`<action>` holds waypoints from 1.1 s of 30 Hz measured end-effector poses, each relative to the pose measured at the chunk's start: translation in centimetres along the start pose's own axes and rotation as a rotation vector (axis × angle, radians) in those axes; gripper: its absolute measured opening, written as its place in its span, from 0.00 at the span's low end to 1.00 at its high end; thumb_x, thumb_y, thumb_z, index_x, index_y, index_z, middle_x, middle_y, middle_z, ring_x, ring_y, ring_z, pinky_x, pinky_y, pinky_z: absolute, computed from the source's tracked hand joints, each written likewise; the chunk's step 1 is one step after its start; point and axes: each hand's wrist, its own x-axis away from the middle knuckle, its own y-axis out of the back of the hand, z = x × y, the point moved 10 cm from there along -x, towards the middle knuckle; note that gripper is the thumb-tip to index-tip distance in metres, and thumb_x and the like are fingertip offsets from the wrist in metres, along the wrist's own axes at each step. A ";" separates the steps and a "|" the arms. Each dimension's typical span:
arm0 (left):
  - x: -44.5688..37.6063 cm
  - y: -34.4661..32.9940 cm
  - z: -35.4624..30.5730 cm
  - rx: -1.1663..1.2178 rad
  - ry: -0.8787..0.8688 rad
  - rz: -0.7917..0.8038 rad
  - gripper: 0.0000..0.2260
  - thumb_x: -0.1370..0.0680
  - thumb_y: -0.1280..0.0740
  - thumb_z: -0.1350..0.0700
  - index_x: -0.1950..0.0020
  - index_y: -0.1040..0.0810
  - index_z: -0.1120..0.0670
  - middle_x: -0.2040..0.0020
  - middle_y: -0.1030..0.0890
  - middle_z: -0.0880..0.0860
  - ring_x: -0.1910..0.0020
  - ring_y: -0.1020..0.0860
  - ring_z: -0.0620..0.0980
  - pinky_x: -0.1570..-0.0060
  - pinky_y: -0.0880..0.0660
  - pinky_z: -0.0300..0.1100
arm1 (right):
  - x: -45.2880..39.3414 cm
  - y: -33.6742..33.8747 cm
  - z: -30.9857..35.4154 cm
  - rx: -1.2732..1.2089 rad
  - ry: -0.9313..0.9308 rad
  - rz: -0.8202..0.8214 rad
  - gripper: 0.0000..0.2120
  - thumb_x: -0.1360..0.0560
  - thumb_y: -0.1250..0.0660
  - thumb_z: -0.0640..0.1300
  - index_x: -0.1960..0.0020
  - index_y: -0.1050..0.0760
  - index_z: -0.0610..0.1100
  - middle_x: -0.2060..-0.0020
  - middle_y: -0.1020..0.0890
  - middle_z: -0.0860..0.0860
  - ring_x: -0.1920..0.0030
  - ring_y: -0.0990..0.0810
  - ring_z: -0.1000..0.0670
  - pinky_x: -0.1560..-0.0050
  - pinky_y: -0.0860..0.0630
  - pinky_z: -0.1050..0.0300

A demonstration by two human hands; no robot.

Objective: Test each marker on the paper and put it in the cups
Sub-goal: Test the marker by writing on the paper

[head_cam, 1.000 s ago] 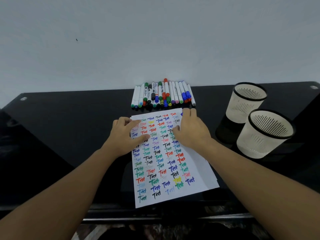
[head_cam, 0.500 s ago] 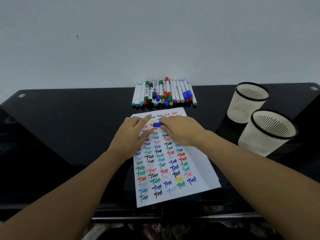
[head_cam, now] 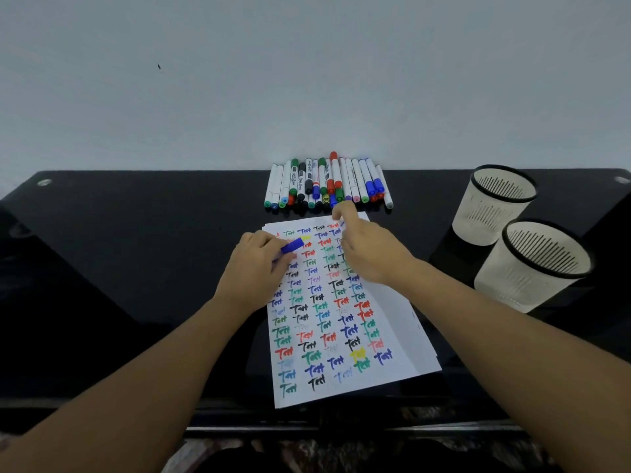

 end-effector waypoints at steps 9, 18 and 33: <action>-0.3 -1.0 0.3 -0.064 0.032 0.139 0.20 0.16 0.41 0.45 0.27 0.26 0.50 0.31 0.23 0.52 0.35 0.25 0.51 0.34 0.28 0.48 | 2.2 -1.4 -6.7 -0.893 -0.420 -0.265 0.20 0.16 0.47 0.35 0.45 0.17 0.46 0.50 0.16 0.45 0.49 0.16 0.48 0.37 0.19 0.45; 1.2 0.3 1.9 -0.236 0.122 0.169 0.20 0.19 0.43 0.37 0.31 0.27 0.44 0.45 0.30 0.47 0.47 0.32 0.47 0.45 0.31 0.47 | -0.1 -2.3 -4.4 -0.690 -0.200 -0.056 0.23 0.21 0.38 0.26 0.45 0.22 0.55 0.46 0.19 0.45 0.47 0.19 0.39 0.46 0.19 0.37; 0.4 -2.1 4.1 -0.082 0.166 0.377 0.44 0.30 0.53 0.19 0.19 0.41 0.40 0.17 0.44 0.47 0.18 0.48 0.49 0.21 0.54 0.54 | 0.6 0.0 -7.2 -0.730 -0.225 -0.351 0.04 0.18 0.30 0.46 0.47 0.17 0.47 0.58 0.13 0.51 0.56 0.15 0.53 0.49 0.18 0.54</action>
